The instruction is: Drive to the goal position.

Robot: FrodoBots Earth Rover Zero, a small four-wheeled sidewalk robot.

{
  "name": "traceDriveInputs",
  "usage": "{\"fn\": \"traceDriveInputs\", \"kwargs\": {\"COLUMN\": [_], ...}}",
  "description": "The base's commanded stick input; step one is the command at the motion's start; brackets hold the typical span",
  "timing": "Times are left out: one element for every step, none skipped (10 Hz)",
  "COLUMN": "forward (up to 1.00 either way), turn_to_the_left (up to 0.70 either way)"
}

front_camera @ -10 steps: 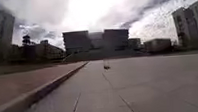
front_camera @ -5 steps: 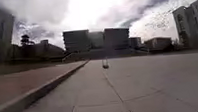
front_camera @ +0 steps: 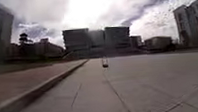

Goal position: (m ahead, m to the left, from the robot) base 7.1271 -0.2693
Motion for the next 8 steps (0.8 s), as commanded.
{"fn": "traceDriveInputs", "kwargs": {"forward": [1.00, 1.00, 1.00, 1.00, 1.00, 1.00, 1.00, 1.00], "turn_to_the_left": [0.02, 0.02, 0.02, 0.02, 0.06, 0.16, 0.17, 0.09]}}
